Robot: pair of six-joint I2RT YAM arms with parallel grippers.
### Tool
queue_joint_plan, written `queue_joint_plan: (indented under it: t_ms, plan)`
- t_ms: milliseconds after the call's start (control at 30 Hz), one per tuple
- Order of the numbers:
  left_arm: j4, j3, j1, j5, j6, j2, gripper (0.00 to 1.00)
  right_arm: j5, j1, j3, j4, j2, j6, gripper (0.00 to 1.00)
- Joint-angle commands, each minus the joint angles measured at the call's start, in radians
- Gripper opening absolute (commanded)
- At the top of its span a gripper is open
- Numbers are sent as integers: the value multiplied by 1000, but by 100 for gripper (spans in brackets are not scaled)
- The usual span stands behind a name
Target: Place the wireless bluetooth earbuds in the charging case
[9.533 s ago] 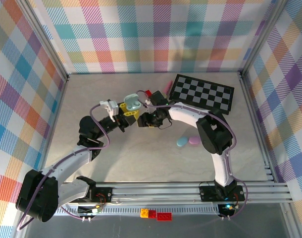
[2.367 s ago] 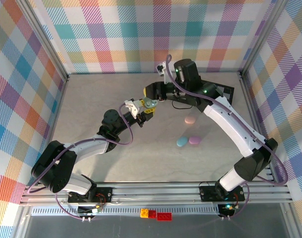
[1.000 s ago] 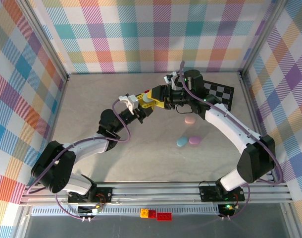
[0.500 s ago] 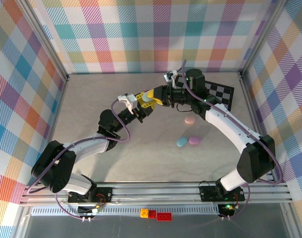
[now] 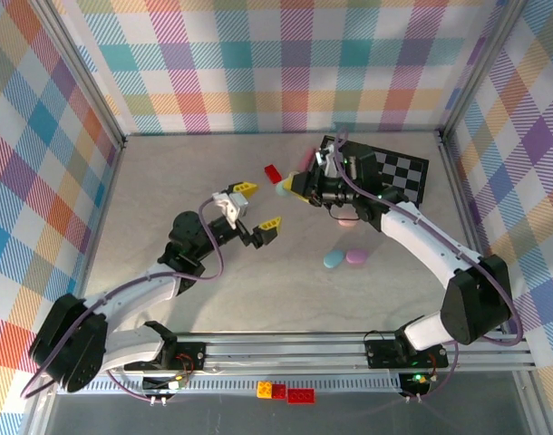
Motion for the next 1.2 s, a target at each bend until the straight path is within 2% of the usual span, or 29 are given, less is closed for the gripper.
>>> queue_joint_plan:
  t_ms: [0,267,467,567,633,700,800,1000,1167]
  plan:
    - [-163,-72,-6,-32,33,-77,100,95,-4,-56,-43,38,-90,4]
    - [-392,-100,-6,-65,89,-193,100,168,-3,-160,-12,224,-150,6]
    - [-487,-92,-6,-4,125,-192,100,237,-3,-219,54,301,-134,5]
    - [-523,-78,-6,10,126,-178,100,254,-3,-224,56,307,-137,10]
    - [-521,-76,-6,2,117,-174,100,278,-3,-220,35,294,-147,19]
    - [-521,-70,-5,-25,84,-174,100,310,-3,-210,-2,269,-171,40]
    - [-534,-63,4,-112,59,-183,100,370,-4,-179,-82,224,-224,61]
    - [-586,-10,91,-336,56,-173,100,599,-11,-151,-207,94,-358,79]
    - [-509,-24,165,-557,84,-98,100,906,-49,-256,-148,-75,-540,97]
